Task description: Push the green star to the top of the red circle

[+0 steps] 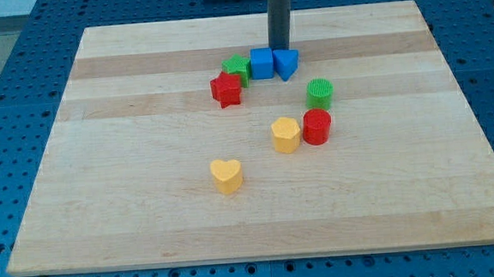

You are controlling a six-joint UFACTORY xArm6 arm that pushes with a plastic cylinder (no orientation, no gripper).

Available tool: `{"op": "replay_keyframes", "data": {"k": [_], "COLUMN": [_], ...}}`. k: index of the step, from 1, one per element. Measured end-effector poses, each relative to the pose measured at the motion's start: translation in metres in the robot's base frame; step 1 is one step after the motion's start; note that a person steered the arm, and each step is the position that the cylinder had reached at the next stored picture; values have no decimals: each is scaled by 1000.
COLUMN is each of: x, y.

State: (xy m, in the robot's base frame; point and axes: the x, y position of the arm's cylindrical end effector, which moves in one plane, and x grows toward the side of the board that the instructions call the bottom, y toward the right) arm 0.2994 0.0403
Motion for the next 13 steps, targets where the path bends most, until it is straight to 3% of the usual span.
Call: {"op": "replay_keyframes", "data": {"k": [2,4,5,6,9,13], "x": [-5,-18,-3,15,-1,56], "y": [-1,-72,-88,-87,-78,-61]}}
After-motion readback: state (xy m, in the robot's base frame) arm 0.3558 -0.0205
